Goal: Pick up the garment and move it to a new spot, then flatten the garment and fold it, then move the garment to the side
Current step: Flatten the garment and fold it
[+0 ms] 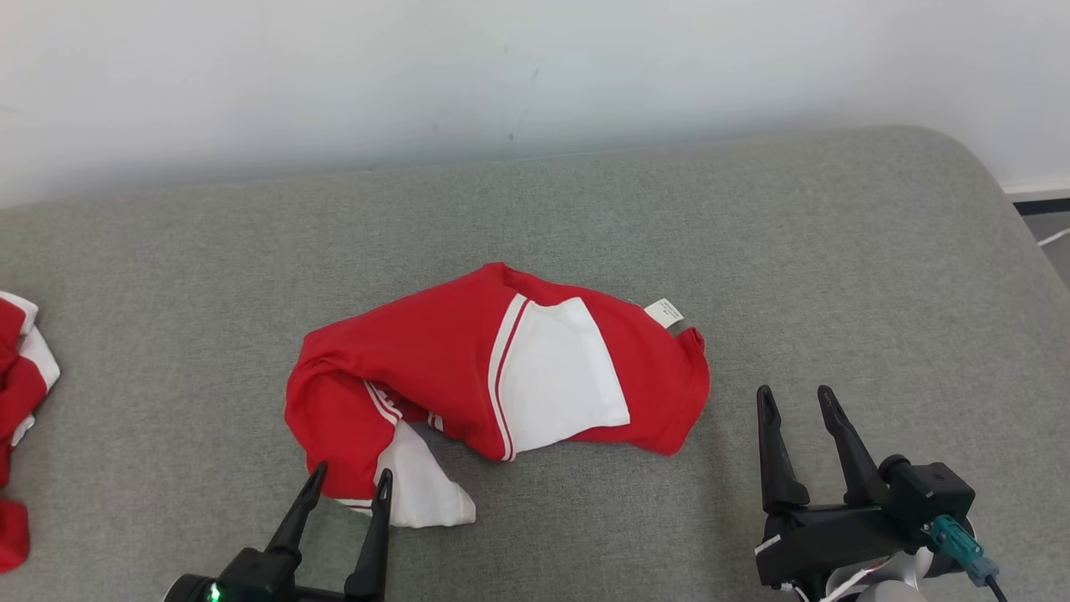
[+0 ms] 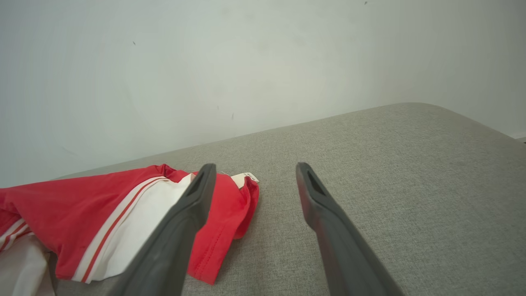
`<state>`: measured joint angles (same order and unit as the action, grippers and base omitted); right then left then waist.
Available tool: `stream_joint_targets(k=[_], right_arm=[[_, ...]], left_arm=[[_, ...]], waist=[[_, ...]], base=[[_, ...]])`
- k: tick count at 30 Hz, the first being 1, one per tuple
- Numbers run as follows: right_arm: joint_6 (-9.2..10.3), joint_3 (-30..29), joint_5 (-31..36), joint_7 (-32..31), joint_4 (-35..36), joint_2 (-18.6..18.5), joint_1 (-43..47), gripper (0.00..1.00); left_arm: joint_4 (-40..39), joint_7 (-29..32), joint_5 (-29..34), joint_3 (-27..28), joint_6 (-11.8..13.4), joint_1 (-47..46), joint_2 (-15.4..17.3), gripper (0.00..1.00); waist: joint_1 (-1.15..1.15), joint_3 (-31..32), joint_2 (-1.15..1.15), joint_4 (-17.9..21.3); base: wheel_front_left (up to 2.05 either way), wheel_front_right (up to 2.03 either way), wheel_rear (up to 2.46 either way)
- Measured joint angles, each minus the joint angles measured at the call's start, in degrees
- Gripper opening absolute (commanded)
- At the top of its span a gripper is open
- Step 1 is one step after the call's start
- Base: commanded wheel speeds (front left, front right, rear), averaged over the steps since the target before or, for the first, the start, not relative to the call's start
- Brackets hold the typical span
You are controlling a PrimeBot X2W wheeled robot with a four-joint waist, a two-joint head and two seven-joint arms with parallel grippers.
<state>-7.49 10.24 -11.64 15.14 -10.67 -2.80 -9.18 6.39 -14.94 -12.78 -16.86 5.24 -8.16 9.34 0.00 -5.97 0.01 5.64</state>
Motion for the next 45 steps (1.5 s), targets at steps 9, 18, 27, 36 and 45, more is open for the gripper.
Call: stream_joint_targets(k=[9, 18, 27, 36, 45], right_arm=[[0.00, -0.1, 0.0, 0.0, 0.0, 0.0, -0.4, 1.00], [0.00, -0.6, 0.3, 0.0, -0.2, 0.0, -0.4, 1.00], [0.00, -0.6, -0.2, 0.0, -0.7, 0.0, 0.8, 1.00], [0.00, -1.1, -0.5, 0.0, -0.6, 0.0, 1.4, 1.00], [0.00, -0.9, -0.5, 0.0, -0.9, 0.0, 1.1, 1.00]], left_arm=[[4.2, 0.0, 2.6, 1.3, 1.4, -0.5, 0.0, 0.99], [6.1, 0.0, -0.3, 4.2, -1.5, -0.6, -1.4, 0.00], [-0.7, 1.3, -3.2, 4.4, -3.1, 2.9, -2.0, 0.00], [-14.6, 7.4, -3.2, 2.0, -2.4, 7.0, -1.4, 0.00], [-16.2, 10.0, -5.0, 4.3, -1.3, 9.3, 0.4, 0.00]], waist=[[0.00, -0.6, 0.00, 1.4], [0.00, -0.1, 0.00, 0.2], [0.00, 1.8, 0.00, -2.3], [0.00, 2.4, 0.00, -4.4], [0.00, 1.9, 0.00, -4.9]], base=[[0.00, 0.00, 0.00], [0.00, 0.00, 0.00], [0.00, 0.00, 0.00], [0.00, 0.00, 0.00], [0.00, 0.00, 0.00]])
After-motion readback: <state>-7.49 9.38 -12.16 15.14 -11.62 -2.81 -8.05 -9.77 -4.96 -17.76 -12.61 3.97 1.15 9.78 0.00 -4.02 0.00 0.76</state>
